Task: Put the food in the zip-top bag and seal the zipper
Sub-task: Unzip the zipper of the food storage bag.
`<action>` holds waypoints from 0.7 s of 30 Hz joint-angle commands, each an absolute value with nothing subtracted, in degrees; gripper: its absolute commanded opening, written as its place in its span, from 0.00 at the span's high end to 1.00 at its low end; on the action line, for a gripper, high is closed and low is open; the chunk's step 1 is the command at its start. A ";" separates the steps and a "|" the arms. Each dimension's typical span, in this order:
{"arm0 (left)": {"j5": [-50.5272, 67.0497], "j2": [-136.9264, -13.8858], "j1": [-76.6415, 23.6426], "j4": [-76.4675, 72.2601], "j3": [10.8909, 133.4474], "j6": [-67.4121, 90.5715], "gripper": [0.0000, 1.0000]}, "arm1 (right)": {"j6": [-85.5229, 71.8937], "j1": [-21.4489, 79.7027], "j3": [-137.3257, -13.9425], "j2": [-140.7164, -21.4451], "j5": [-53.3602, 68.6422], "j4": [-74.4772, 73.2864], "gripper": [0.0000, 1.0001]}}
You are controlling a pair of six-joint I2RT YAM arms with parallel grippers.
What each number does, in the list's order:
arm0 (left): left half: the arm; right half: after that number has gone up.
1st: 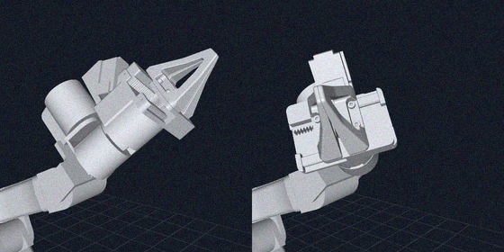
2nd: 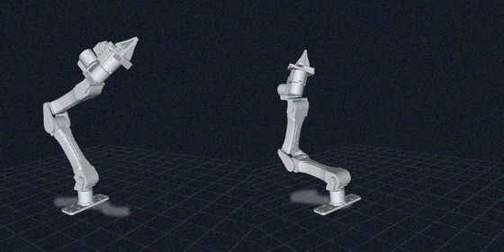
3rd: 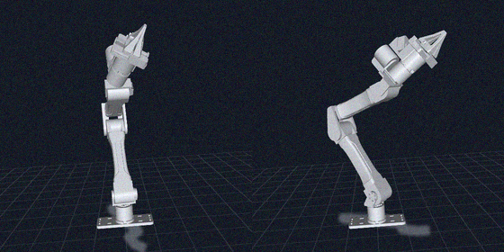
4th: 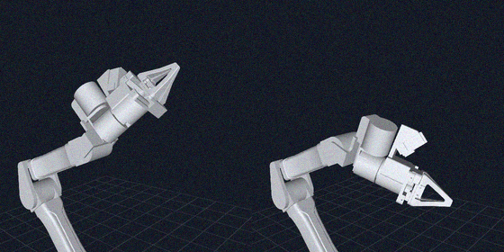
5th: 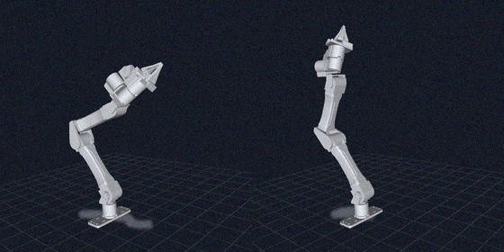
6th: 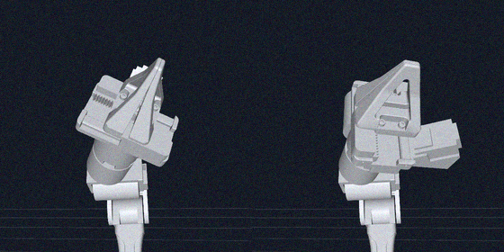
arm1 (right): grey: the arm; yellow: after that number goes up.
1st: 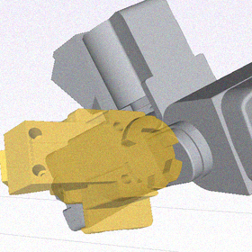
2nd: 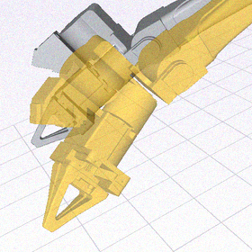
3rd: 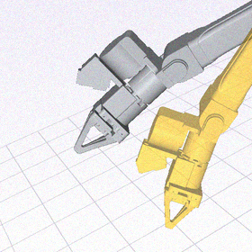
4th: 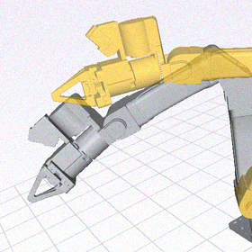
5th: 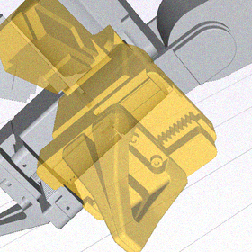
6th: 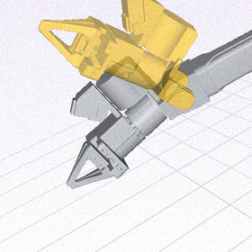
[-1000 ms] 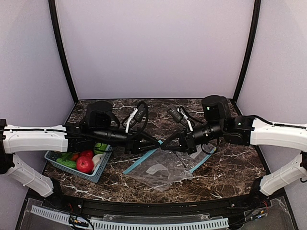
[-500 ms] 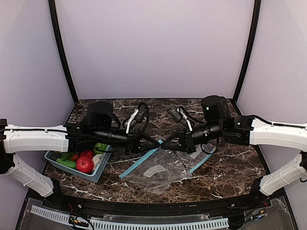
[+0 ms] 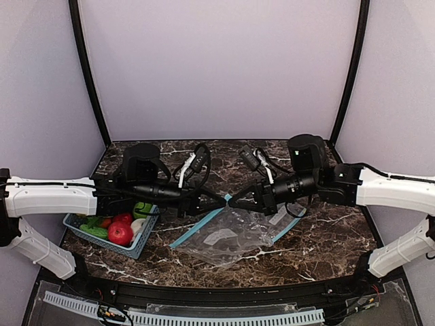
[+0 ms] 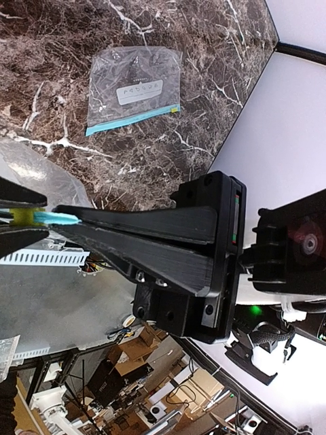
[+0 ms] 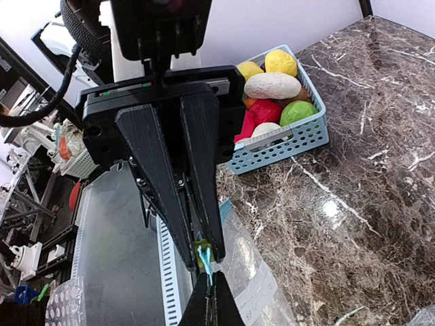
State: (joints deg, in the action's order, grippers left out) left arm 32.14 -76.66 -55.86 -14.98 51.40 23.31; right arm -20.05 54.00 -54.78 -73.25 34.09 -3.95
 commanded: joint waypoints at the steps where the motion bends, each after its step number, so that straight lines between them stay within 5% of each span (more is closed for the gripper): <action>1: 31.78 -75.59 -56.03 -11.50 51.61 21.82 0.99 | -20.81 53.31 -54.88 -69.56 28.31 -2.43 1.00; 21: 29.43 -73.16 -55.90 -6.78 49.91 20.69 0.99 | -24.81 48.29 -52.50 -65.03 18.76 -5.52 1.00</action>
